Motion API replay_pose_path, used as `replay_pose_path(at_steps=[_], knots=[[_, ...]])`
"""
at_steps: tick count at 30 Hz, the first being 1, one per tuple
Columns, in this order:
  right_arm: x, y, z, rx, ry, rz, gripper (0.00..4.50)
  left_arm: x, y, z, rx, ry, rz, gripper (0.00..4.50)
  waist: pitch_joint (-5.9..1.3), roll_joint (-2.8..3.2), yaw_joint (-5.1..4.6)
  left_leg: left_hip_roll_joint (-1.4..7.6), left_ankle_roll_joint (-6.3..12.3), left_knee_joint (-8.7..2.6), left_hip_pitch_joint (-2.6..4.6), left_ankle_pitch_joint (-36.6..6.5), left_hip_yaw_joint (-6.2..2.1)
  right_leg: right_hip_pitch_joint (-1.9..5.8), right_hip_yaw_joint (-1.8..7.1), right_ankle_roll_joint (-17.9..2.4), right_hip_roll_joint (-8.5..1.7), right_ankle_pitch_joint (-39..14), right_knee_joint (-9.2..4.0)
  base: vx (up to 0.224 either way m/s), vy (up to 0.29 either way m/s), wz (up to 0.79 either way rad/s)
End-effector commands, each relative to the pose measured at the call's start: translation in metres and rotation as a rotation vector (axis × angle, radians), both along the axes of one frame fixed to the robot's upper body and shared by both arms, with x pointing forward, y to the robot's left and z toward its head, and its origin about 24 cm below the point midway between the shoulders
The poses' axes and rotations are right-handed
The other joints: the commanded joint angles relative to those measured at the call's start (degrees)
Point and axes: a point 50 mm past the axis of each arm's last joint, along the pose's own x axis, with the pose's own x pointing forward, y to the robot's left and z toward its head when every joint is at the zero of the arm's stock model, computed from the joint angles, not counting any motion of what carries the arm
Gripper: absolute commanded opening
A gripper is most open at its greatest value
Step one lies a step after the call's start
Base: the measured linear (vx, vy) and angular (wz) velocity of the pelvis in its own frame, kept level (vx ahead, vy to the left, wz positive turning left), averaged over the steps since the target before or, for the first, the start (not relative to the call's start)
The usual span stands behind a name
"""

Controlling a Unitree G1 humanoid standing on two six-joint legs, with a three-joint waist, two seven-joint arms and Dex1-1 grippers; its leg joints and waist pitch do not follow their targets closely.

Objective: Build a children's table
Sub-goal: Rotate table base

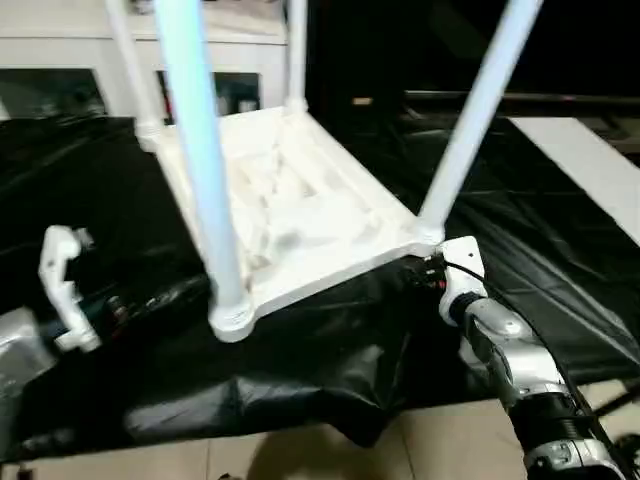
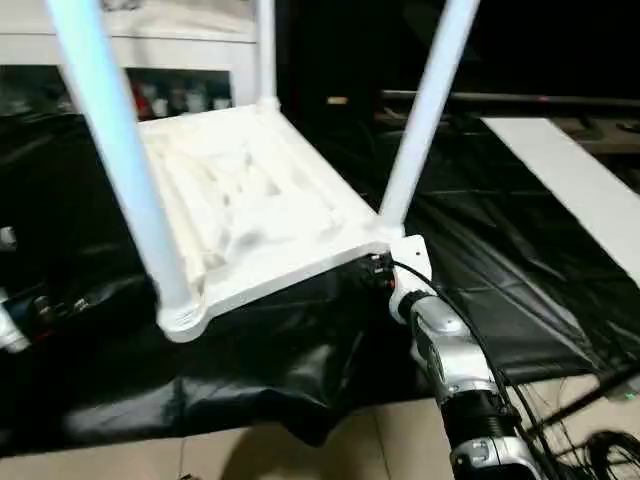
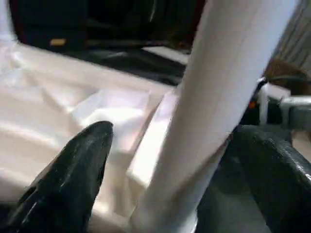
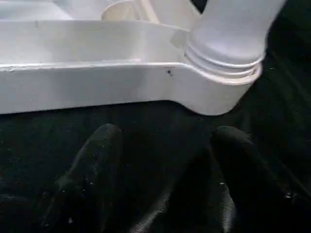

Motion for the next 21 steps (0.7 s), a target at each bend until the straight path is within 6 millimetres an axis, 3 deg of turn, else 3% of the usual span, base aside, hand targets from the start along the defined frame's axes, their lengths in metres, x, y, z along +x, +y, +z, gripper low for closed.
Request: replay_pose_path(at_steps=[1,12,21], knots=[[0.005,0.008,0.003,-0.002,0.000,0.046,3.25,0.006,-0.013,0.004,-0.022,-0.020,-0.041,4.45,-3.01,0.71,0.06,1.37,-2.43,-4.39,0.84,-20.8,-0.47,1.58,2.09,-8.1,-2.20,-20.1,-4.50,0.000,0.000,0.00],[0.019,0.046,0.002,0.008,0.034,0.166,3.25,0.013,-0.078,0.012,-0.058,-0.050,-0.301,4.45,-3.26,0.85,-0.26,1.49,-2.39,-4.09,0.86,-18.1,-0.25,1.85,2.20,-11.0,-2.02,-13.8,-3.75,0.000,0.000,0.00],[0.026,0.077,0.012,0.065,0.000,0.267,3.25,0.021,-0.128,0.017,-0.082,-0.095,-0.444,4.45,-3.15,0.45,-0.57,1.48,-2.57,-4.14,0.50,-17.7,-0.35,2.25,2.24,-10.2,-2.18,-15.2,-3.90,0.000,0.000,0.00]])
